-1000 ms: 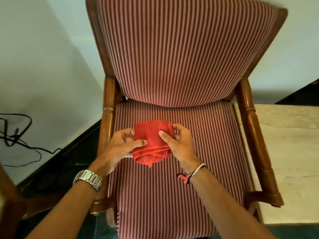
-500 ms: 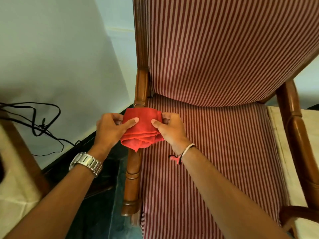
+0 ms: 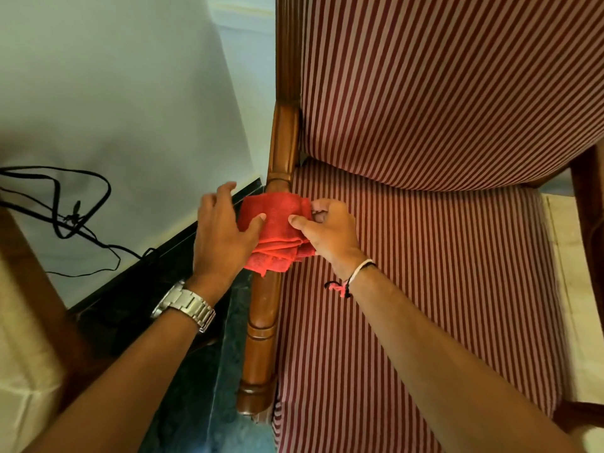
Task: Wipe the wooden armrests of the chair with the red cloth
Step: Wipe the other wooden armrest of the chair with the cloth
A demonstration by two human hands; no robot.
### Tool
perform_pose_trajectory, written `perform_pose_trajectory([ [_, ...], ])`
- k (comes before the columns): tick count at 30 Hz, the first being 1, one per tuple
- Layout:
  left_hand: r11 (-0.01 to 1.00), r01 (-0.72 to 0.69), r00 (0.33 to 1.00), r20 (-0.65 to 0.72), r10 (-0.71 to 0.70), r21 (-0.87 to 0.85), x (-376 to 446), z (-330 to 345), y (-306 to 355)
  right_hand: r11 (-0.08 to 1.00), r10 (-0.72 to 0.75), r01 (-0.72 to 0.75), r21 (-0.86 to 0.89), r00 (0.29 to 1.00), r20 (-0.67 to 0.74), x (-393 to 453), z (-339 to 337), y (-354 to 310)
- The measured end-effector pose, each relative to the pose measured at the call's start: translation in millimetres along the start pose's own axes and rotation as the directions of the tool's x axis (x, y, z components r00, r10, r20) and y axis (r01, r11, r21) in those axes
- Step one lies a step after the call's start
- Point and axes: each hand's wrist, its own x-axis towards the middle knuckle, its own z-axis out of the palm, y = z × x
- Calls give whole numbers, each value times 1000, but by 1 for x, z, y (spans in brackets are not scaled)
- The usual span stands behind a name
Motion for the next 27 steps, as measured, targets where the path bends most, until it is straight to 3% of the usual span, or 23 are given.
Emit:
perform_pose_trajectory([
  [2,986,-110,993,-21,114,128,2,5,14,1000,1,-2,18,1000,17,0,-2,0],
  [5,961,-115,990,110,90,250,7,21,35,999,-20,18,37,998,53,3,-5,6],
  [7,940,-102,985,168,49,325,9,35,41,992,-106,113,-57,988,116,7,-10,16],
  [11,905,-105,993,83,78,411,10,53,39,902,-233,284,-325,954,188,15,-26,61],
  [13,900,-117,993,71,96,420,10,57,36,791,-245,272,-549,962,123,18,-36,98],
  [15,895,-124,992,74,102,429,12,59,35,602,-191,192,-775,977,94,18,-47,138],
  [17,893,-121,992,79,95,434,13,61,33,453,-117,163,-877,985,123,17,-54,172],
  [20,892,-131,991,83,105,432,14,62,33,389,-165,179,-904,979,122,18,-54,197],
  [27,880,-132,991,65,115,457,13,65,28,376,-272,152,-914,961,48,23,-44,220],
])
